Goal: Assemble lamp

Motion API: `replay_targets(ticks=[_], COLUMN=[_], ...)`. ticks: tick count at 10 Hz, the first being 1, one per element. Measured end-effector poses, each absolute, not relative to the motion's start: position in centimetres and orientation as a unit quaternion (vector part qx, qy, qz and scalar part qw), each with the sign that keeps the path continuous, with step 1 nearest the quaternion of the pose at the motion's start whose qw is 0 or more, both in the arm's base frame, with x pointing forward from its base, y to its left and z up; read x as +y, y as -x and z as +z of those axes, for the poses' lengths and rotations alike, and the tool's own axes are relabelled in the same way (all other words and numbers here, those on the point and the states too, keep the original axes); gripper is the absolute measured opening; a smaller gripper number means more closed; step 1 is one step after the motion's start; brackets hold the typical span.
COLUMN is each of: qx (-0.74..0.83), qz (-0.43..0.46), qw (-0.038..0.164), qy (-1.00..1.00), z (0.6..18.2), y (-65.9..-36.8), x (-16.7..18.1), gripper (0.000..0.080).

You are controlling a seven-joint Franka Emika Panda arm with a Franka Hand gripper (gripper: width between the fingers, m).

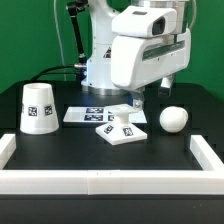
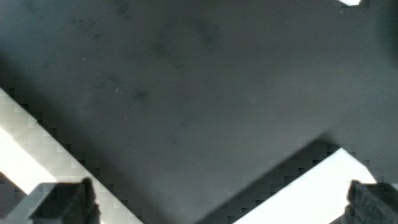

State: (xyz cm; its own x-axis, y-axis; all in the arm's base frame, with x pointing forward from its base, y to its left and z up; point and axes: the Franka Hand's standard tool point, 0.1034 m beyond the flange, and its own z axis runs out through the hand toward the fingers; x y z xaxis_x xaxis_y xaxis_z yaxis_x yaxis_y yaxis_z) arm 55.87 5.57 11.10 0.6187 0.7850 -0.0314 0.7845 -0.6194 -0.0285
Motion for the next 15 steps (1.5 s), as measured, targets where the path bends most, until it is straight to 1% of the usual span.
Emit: replay_targets(ticks=[5,6,7,9,10,15], qx=[-0.436,-0.412,-0.388,-0.384,-0.353,-0.199], qz=[0.021,0.017,0.020,0.019,0.019,0.017], qw=[0.006,0.006,0.005,0.004,0.005,0.004], qy=[0.900,0.911,0.922,0.923,0.935,0.980], z=[11.1,11.0,10.9,10.4,10.1,10.0], y=[-55.8,-55.0,-53.6,-51.7,-50.9,-50.9], x=[5.6,5.4,5.1,4.7,4.4,4.7], gripper=[0.0700,0.0700,0.0700,0.0700,0.0700,0.0700])
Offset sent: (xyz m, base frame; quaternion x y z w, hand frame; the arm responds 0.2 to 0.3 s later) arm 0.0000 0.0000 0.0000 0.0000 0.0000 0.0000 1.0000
